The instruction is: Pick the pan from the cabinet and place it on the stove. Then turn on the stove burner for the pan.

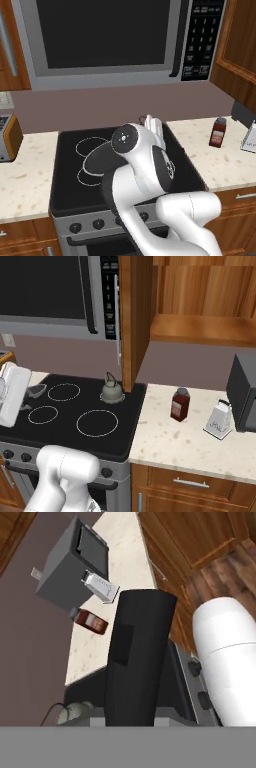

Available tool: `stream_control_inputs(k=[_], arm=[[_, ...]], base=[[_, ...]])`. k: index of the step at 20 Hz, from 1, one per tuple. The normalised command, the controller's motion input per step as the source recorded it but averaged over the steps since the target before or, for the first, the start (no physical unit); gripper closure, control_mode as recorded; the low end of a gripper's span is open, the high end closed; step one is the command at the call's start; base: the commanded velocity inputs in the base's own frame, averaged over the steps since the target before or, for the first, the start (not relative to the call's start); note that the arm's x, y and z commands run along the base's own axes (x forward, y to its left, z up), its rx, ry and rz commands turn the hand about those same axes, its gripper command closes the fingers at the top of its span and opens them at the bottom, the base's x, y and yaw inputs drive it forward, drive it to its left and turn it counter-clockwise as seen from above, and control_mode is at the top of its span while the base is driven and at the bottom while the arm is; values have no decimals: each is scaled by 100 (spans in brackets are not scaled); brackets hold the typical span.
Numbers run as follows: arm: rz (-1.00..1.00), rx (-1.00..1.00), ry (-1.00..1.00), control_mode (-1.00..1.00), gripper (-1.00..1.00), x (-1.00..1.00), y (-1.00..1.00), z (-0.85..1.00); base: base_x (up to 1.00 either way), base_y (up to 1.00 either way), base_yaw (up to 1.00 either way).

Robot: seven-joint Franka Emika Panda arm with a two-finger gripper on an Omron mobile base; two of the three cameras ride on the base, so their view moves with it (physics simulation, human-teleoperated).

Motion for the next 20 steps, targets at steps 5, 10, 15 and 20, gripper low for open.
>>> stream_control_inputs(k=[5, 10, 15, 20], arm=[[0, 9, -13, -100, 100, 15, 36, -30], [0, 6, -6, -100, 100, 4, 5, -17], [0, 0, 0, -100, 100, 1, -8, -23], [1, 0, 0, -100, 100, 10, -4, -44]], base=[[0, 0, 0], [0, 0, 0], [0, 0, 0], [0, 0, 0]])
